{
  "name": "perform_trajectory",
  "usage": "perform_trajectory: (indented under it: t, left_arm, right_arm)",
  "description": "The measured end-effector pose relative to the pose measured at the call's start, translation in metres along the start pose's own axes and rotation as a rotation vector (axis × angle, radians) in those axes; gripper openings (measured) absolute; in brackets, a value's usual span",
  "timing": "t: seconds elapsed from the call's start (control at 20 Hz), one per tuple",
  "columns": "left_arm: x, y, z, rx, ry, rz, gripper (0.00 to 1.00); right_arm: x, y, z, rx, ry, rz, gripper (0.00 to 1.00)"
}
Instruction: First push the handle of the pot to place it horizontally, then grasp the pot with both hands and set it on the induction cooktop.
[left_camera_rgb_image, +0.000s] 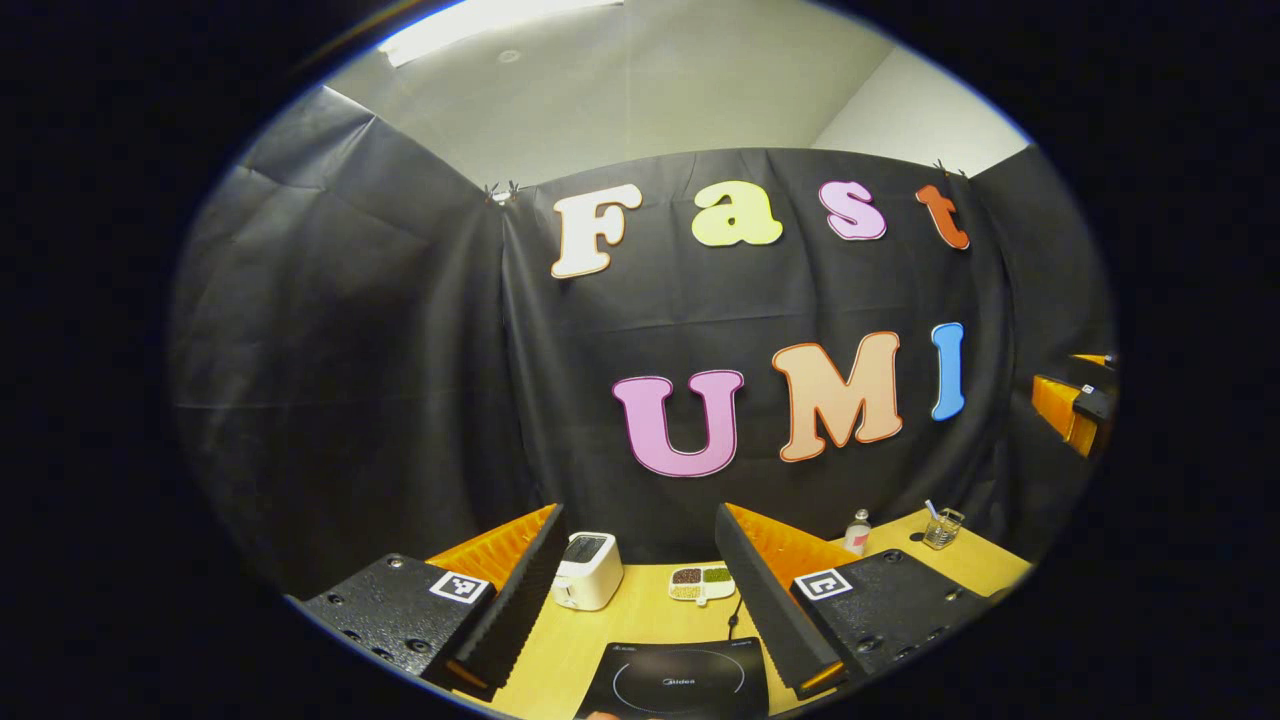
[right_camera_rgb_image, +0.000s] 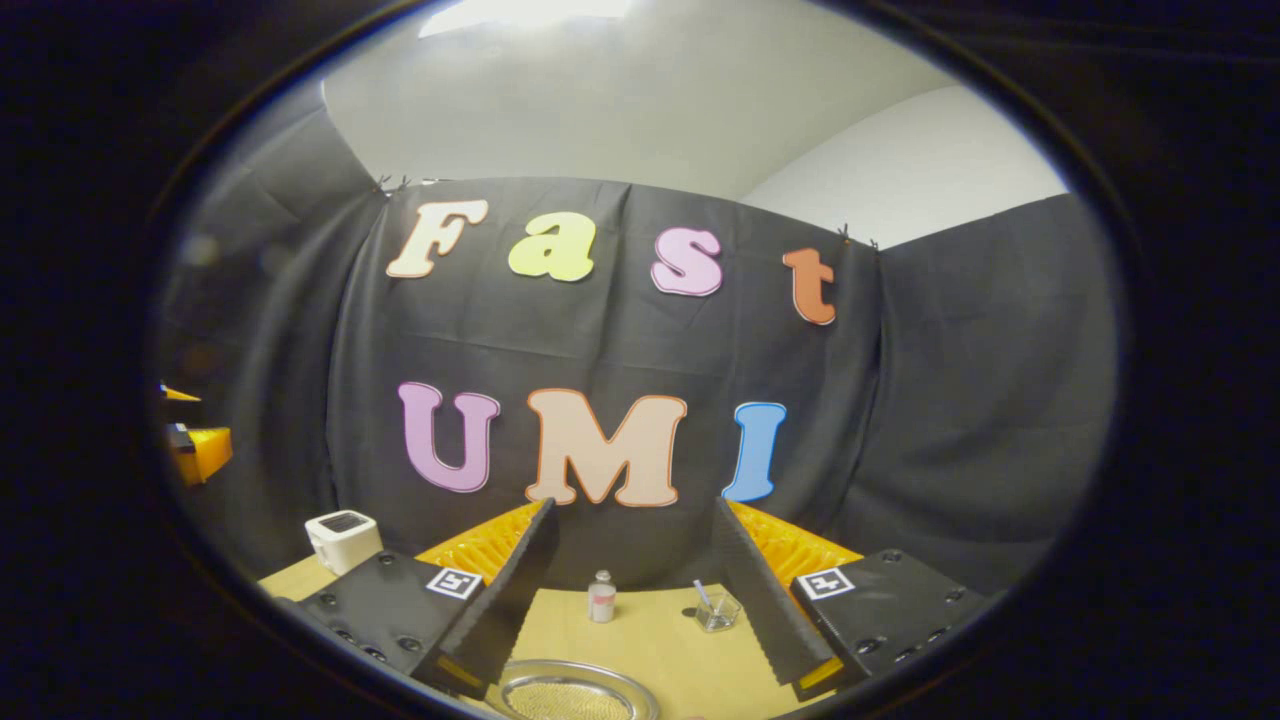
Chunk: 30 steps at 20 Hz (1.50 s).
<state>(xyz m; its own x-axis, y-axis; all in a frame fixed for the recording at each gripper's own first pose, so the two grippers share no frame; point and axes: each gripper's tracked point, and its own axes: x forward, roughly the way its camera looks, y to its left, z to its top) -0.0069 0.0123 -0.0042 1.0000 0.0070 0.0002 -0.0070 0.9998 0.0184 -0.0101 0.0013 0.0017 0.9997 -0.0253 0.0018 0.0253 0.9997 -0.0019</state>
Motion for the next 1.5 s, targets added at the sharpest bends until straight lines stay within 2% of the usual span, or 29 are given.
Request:
perform_trajectory:
  t: [0.25, 0.35, 0.45, 0.5, 0.55, 0.8, 0.85, 0.95, 1.1, 1.25, 1.3, 1.5]
  left_arm:
    - [0.002, 0.001, -0.001, 0.001, -0.006, -0.009, 0.96]
    - [0.002, 0.001, -0.001, 0.0, -0.008, -0.009, 0.95]
    - [0.002, 0.002, -0.002, -0.005, -0.007, -0.01, 0.96]
    - [0.002, 0.001, -0.002, -0.006, -0.007, -0.011, 0.95]
    - [0.003, 0.0, -0.003, -0.008, -0.007, -0.014, 0.95]
    - [0.001, -0.002, -0.002, -0.009, -0.009, -0.018, 0.96]
    - [0.001, -0.002, -0.003, -0.008, -0.01, -0.02, 0.96]
    - [0.0, -0.003, -0.002, -0.004, -0.013, -0.022, 0.95]
    - [-0.001, -0.006, 0.0, 0.005, -0.02, -0.024, 0.95]
    - [-0.001, -0.007, 0.002, 0.017, -0.029, -0.027, 0.94]
    - [-0.001, -0.007, 0.002, 0.021, -0.031, -0.028, 0.96]
    - [-0.002, -0.01, 0.003, 0.018, -0.031, -0.035, 0.96]
  right_arm:
    - [-0.002, 0.001, -0.005, -0.002, 0.012, 0.0, 0.99]
    - [-0.002, 0.002, -0.007, 0.001, 0.023, 0.0, 0.95]
    - [-0.003, 0.002, -0.008, -0.005, 0.028, 0.004, 0.98]
    - [-0.005, 0.003, -0.007, -0.008, 0.029, 0.011, 0.77]
    - [-0.005, 0.003, -0.008, -0.011, 0.029, 0.014, 0.71]
    - [-0.009, -0.007, -0.009, -0.011, 0.035, -0.014, 0.08]
    - [-0.012, -0.003, -0.011, -0.005, 0.037, -0.001, 0.06]
    - [-0.011, 0.0, -0.016, 0.007, 0.05, 0.019, 0.12]
    - [-0.012, 0.0, -0.036, 0.006, 0.093, 0.038, 0.08]
    - [-0.014, 0.0, -0.063, 0.001, 0.149, 0.045, 0.08]
    - [-0.015, -0.002, -0.073, -0.006, 0.169, 0.044, 0.12]
    - [-0.024, -0.009, -0.119, -0.041, 0.25, 0.039, 0.11]
